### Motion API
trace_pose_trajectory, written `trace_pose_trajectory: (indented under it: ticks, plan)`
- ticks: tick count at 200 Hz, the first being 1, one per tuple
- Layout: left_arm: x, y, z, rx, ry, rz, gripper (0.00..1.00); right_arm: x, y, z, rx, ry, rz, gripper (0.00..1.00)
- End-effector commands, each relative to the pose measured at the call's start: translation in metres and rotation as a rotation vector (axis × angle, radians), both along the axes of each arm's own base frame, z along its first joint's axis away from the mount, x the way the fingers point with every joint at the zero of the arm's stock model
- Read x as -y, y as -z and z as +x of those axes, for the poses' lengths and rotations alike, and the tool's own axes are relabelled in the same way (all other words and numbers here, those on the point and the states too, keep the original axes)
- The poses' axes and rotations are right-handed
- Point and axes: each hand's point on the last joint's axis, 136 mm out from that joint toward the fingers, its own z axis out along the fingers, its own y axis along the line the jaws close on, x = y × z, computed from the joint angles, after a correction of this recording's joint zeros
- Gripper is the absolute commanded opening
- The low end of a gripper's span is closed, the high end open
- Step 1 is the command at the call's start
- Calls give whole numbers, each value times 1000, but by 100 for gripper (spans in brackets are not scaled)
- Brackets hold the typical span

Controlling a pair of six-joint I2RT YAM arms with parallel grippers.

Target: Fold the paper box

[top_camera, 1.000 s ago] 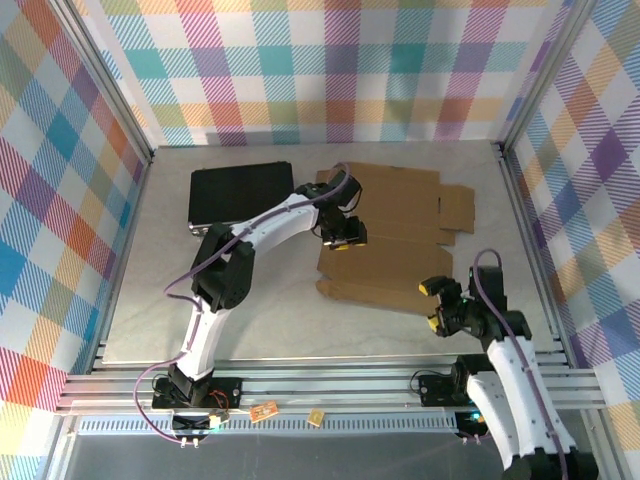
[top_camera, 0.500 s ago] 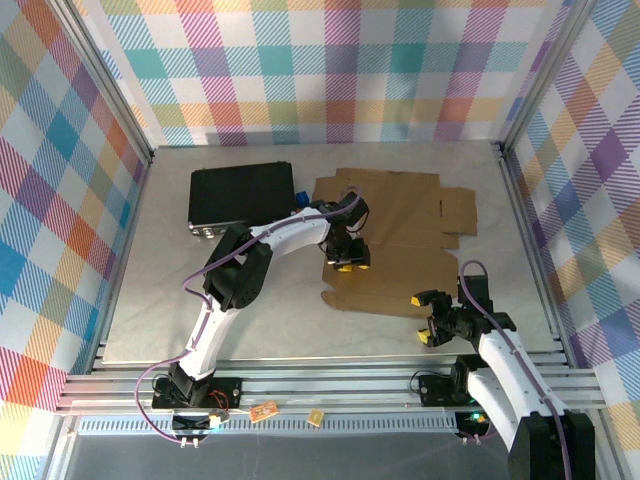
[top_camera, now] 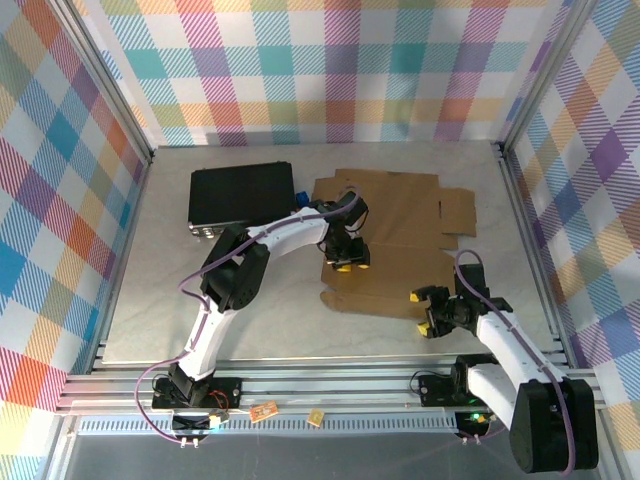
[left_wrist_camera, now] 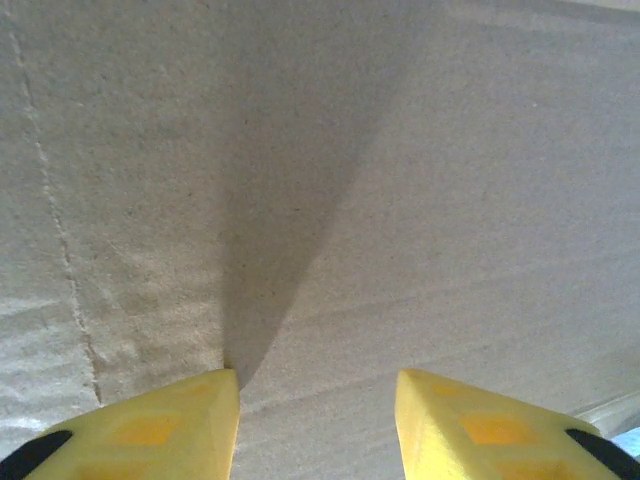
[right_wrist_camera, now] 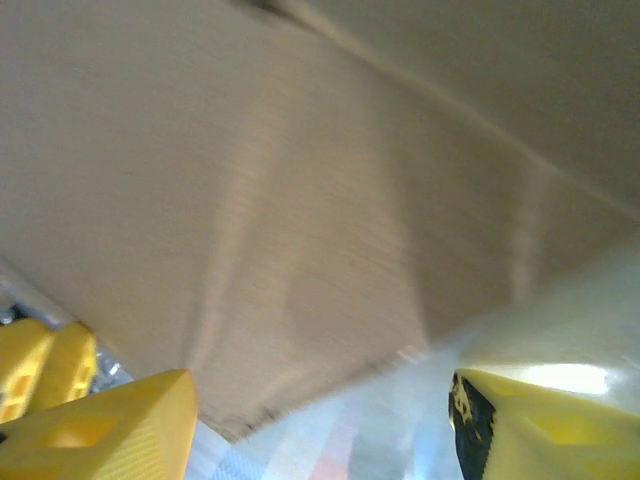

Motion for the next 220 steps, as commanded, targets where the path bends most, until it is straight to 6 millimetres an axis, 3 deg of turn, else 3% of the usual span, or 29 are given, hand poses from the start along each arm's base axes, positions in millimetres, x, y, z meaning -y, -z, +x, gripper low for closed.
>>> trace_pose_trajectory:
  ticks: [1, 22, 46, 74, 126, 190, 220]
  plan:
    - [2, -50, 4, 70, -17, -42, 47, 7, -31, 43, 209, -18, -72, 67]
    - [-1, -75, 19, 116, -56, -71, 51, 8, -22, 35, 170, -11, -73, 67]
    - [-19, -83, 38, 119, -114, -81, 52, 9, -21, 34, 183, 8, -70, 67]
    - [-44, -69, 51, 77, -150, -48, 52, 8, -23, 39, 205, -1, -66, 68]
    - [-72, -40, 67, 78, -163, 38, 51, 4, -12, 40, 171, -15, -50, 68]
    - [-78, -15, 63, 40, -176, 49, 51, 5, 1, 29, 135, 4, -39, 71]
    - [-82, -11, 53, 12, -198, 42, 52, 2, -4, 44, 179, -2, -28, 71]
